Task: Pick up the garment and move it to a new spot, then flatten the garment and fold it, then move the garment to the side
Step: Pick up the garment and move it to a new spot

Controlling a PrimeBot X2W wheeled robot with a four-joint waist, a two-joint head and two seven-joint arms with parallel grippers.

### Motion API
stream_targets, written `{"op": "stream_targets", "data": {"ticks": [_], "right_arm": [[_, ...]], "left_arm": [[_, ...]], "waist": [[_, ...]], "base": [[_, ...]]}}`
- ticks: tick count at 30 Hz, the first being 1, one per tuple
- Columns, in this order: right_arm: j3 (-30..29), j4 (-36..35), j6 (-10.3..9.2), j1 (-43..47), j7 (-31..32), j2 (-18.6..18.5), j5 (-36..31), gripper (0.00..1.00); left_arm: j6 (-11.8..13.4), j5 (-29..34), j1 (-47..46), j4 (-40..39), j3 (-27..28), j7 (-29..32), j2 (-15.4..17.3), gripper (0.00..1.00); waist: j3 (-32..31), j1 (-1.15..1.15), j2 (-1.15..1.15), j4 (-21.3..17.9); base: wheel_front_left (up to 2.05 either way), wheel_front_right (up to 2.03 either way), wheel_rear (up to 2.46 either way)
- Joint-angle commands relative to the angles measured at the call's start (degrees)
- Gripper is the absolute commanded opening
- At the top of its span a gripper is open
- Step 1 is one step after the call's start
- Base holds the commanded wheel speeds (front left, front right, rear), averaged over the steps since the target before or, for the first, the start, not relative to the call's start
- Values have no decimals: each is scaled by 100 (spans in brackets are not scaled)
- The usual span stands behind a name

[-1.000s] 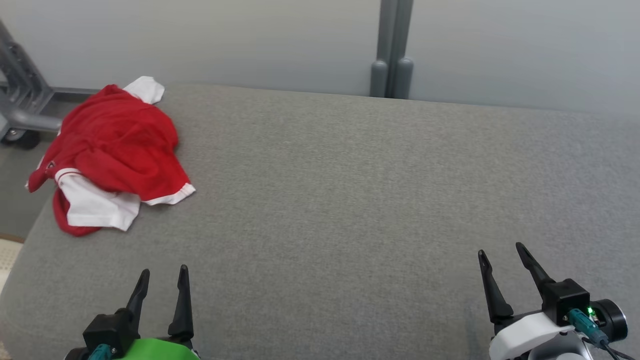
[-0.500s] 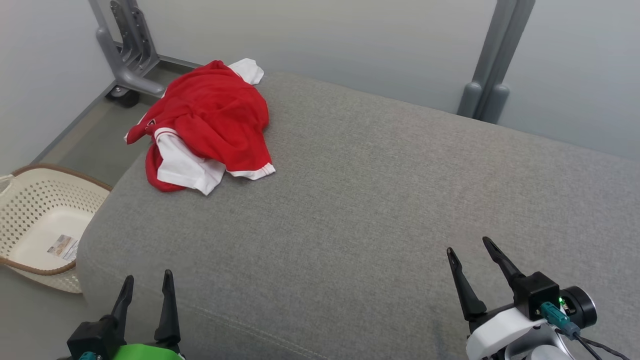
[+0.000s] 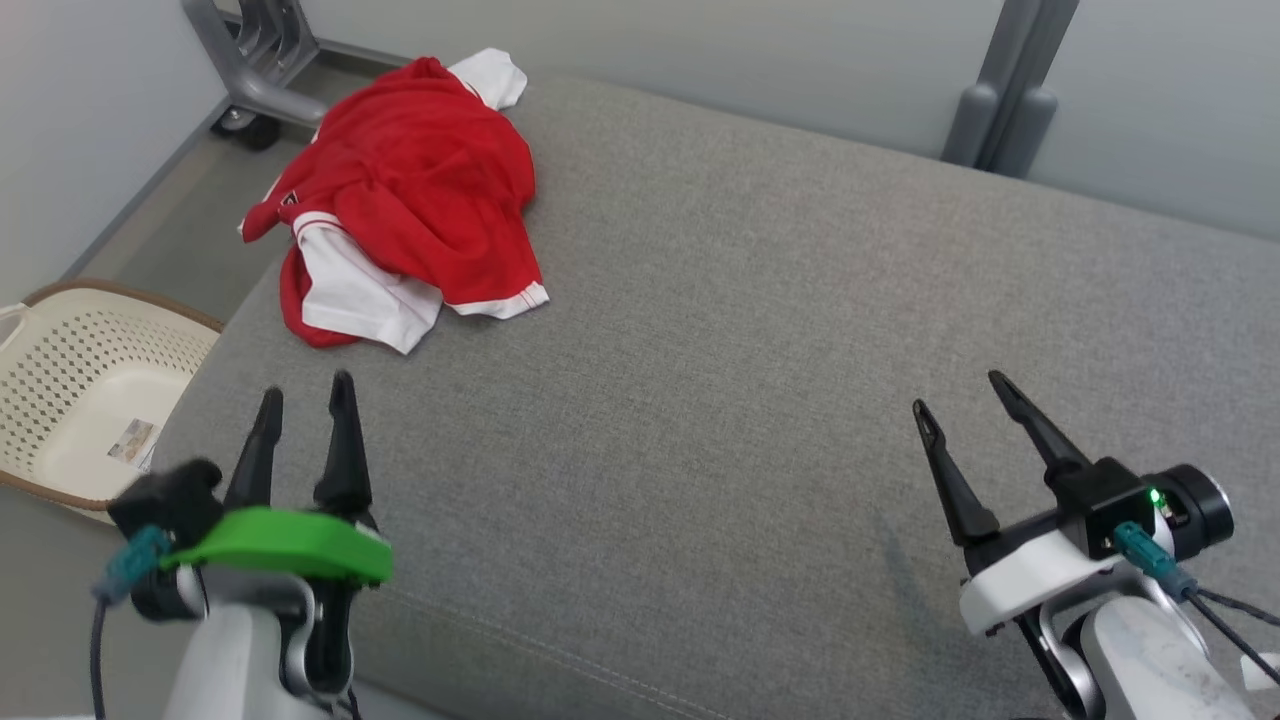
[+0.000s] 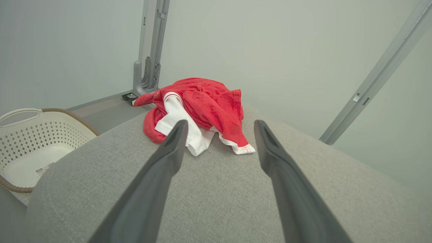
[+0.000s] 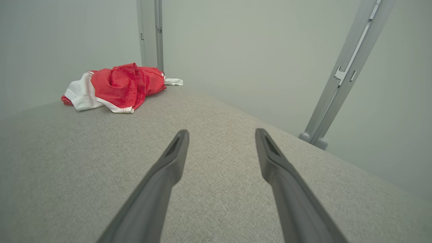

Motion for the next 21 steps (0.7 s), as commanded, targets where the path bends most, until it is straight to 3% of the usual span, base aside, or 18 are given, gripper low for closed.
{"op": "stream_targets", "data": {"ticks": [1, 4, 13, 21], "right_arm": [[16, -39, -4, -160, -19, -80, -41, 100], [110, -103, -4, -477, -19, -265, -71, 100], [421, -269, -4, -1123, -19, -546, -16, 100], [564, -417, -4, -1302, -19, -606, -4, 100]], "left_arm": [[-18, -148, -365, 77, -47, 149, 13, 100], [-18, -564, -1209, 407, -98, 636, 112, 100], [98, -765, -3376, 2048, -150, 1683, 573, 100], [332, -846, -4196, 3393, 7, 1827, 835, 100]], "waist": [[865, 0, 0, -252], [1360, 0, 0, -350], [2344, 0, 0, -780], [2608, 0, 0, -1175]], "base": [[0, 0, 0], [0, 0, 0], [0, 0, 0], [0, 0, 0]]}}
